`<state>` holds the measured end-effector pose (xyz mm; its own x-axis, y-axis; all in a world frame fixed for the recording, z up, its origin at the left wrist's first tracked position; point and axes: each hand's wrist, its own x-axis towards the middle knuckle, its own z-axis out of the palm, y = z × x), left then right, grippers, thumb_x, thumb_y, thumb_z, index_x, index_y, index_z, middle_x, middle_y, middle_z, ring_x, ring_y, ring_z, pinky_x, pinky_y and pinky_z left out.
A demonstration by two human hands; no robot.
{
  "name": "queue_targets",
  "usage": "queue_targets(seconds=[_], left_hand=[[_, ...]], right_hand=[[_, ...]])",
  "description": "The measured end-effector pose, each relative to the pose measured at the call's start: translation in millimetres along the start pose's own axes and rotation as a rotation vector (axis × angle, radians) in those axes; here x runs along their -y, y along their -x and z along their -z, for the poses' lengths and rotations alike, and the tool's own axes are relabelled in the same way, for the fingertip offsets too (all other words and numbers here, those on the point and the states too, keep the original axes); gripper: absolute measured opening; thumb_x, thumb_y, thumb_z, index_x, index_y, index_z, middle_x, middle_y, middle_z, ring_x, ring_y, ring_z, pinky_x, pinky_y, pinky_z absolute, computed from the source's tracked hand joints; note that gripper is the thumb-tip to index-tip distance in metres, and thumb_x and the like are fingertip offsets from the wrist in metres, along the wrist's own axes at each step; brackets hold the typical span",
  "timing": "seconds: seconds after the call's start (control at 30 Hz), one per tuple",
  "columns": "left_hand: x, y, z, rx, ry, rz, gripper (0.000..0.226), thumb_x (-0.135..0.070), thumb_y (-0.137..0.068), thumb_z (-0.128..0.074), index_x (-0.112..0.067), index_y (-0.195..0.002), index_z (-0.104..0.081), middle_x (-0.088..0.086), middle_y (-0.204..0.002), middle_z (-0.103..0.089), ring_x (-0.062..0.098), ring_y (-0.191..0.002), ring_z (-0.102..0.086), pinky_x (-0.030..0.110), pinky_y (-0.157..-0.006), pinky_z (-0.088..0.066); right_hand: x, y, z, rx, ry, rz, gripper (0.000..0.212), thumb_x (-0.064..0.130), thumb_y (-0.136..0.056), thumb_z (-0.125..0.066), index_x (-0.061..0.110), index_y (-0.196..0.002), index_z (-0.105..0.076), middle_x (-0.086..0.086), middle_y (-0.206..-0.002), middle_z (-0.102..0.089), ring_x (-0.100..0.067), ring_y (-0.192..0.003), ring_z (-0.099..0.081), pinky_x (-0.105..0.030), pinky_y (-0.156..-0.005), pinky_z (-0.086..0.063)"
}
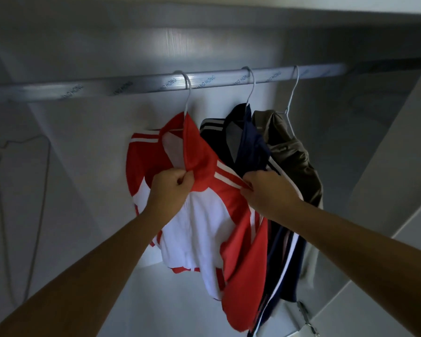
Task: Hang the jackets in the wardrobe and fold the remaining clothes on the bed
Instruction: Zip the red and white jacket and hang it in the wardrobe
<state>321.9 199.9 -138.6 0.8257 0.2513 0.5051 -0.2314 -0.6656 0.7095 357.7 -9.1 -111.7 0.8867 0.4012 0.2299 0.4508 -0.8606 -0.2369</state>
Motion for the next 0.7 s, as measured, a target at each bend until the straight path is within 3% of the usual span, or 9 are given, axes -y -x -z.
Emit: queue_targets(seconds=[0.13,0.3,0.37,0.47,0.63,0.7], left_hand=[[12,2,5,0.031,0.001,-0.024,0.044,-0.001,-0.085,-0.062,-0.01,-0.052,-0.034,0.007,-0.047,-0.032,0.014,-0.046,-0.031,0.026,-0.05,-0.031],[27,2,12,0.047,-0.161,-0.038,0.049,-0.004,-0.088,-0.061,-0.022,-0.053,-0.032,-0.006,-0.045,-0.033,0.006,-0.042,-0.033,0.008,-0.047,-0.029],[28,3,10,0.065,-0.208,-0.038,0.047,-0.005,-0.089,-0.061,-0.023,-0.057,-0.031,-0.006,-0.048,-0.034,0.006,-0.044,-0.037,0.01,-0.052,-0.029],[30,2,9,0.069,-0.144,-0.013,0.038,-0.006,-0.089,-0.062,-0.019,-0.065,-0.035,-0.005,-0.051,-0.038,0.008,-0.046,-0.044,0.009,-0.052,-0.033],[27,8,13,-0.005,-0.146,-0.059,0.025,-0.009,-0.086,-0.067,-0.011,-0.076,-0.044,-0.006,-0.057,-0.045,0.004,-0.049,-0.045,0.006,-0.051,-0.036],[28,9,17,-0.145,-0.192,-0.11,0.021,-0.009,-0.084,-0.068,-0.012,-0.077,-0.049,-0.003,-0.061,-0.051,0.008,-0.051,-0.048,0.009,-0.05,-0.034]], right_hand=[[28,-19,1,0.032,-0.209,0.049,0.017,0.033,-0.087,-0.06,0.018,-0.095,-0.062,0.001,-0.086,-0.065,-0.024,-0.086,-0.063,-0.037,-0.074,-0.052],[42,-46,2,0.112,-0.219,0.016,0.022,0.026,-0.087,-0.064,0.004,-0.083,-0.067,-0.01,-0.083,-0.069,-0.026,-0.08,-0.066,-0.04,-0.076,-0.056],[47,-50,0,0.153,-0.168,0.014,0.022,0.019,-0.084,-0.062,0.003,-0.069,-0.061,-0.01,-0.074,-0.066,-0.027,-0.073,-0.064,-0.033,-0.066,-0.054],[53,-52,-3,0.151,-0.106,0.002,0.032,0.009,-0.082,-0.055,0.017,-0.056,-0.037,0.001,-0.059,-0.046,-0.019,-0.055,-0.047,-0.024,-0.049,-0.033],[57,-53,-7,0.109,0.028,-0.036,0.009,0.011,-0.083,-0.057,0.016,-0.085,-0.049,0.003,-0.076,-0.051,-0.02,-0.071,-0.053,-0.028,-0.057,-0.036],[58,-55,-7,0.106,-0.02,-0.062,0.016,0.018,-0.085,-0.059,0.015,-0.098,-0.05,0.002,-0.082,-0.052,-0.02,-0.076,-0.053,-0.031,-0.062,-0.039]])
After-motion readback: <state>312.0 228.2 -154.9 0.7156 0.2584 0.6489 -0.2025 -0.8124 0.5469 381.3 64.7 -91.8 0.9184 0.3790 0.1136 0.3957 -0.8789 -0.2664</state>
